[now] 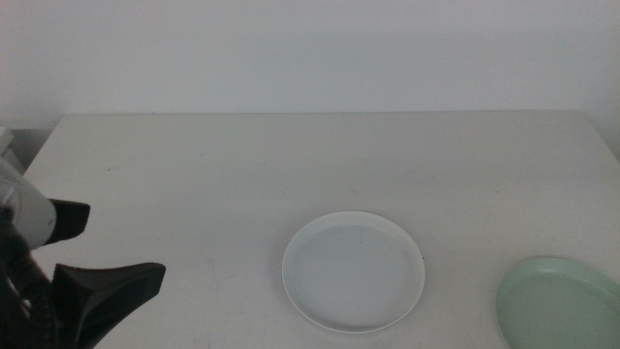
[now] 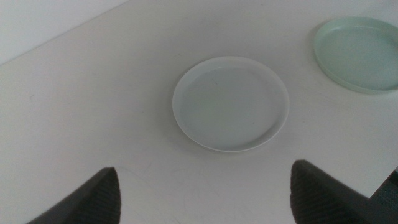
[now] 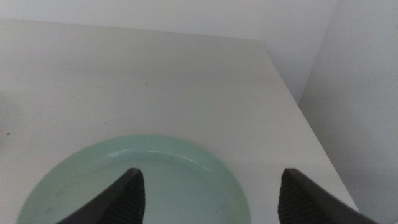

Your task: Stack the three bowls on top of each other.

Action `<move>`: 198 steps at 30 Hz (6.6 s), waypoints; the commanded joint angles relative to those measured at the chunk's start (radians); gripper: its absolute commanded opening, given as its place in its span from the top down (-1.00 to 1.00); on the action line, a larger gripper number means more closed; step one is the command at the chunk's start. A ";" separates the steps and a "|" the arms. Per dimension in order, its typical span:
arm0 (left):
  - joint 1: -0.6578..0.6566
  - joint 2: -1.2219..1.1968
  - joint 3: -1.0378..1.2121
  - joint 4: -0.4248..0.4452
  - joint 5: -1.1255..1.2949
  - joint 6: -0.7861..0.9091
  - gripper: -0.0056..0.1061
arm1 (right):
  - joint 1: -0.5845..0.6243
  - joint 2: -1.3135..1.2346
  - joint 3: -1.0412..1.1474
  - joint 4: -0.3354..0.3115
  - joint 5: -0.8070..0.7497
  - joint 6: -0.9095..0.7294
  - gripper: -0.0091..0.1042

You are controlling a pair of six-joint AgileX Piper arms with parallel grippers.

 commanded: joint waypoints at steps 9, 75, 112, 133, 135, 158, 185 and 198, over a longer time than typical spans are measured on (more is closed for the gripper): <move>-0.007 0.001 -0.022 0.011 -0.067 -0.006 -0.98 | 0.001 0.049 -0.164 0.012 0.069 -0.002 -0.12; -0.007 0.002 -0.022 0.011 -0.067 -0.006 -0.98 | -0.189 1.709 -0.948 0.168 0.463 -0.377 0.33; -0.007 0.002 -0.022 0.011 -0.067 -0.006 -0.98 | 0.350 1.729 -1.546 0.344 0.768 0.031 0.86; -0.007 0.002 -0.022 0.011 -0.067 -0.006 -0.98 | 0.433 1.937 -1.546 0.404 0.701 0.052 0.54; -0.007 0.002 -0.022 0.011 -0.067 -0.006 -0.98 | 0.433 1.935 -1.546 0.409 0.708 0.053 0.36; -0.007 0.002 -0.022 0.038 -0.090 -0.006 -0.98 | 0.371 1.856 -1.931 0.343 0.967 -0.058 -0.09; 0.253 0.458 -0.519 0.225 0.065 -0.102 -0.98 | 0.191 1.000 -1.264 0.161 0.611 -0.073 0.02; 0.424 0.115 -0.081 0.069 -0.245 -0.035 -0.98 | 0.191 0.642 -0.817 0.064 0.311 0.015 0.03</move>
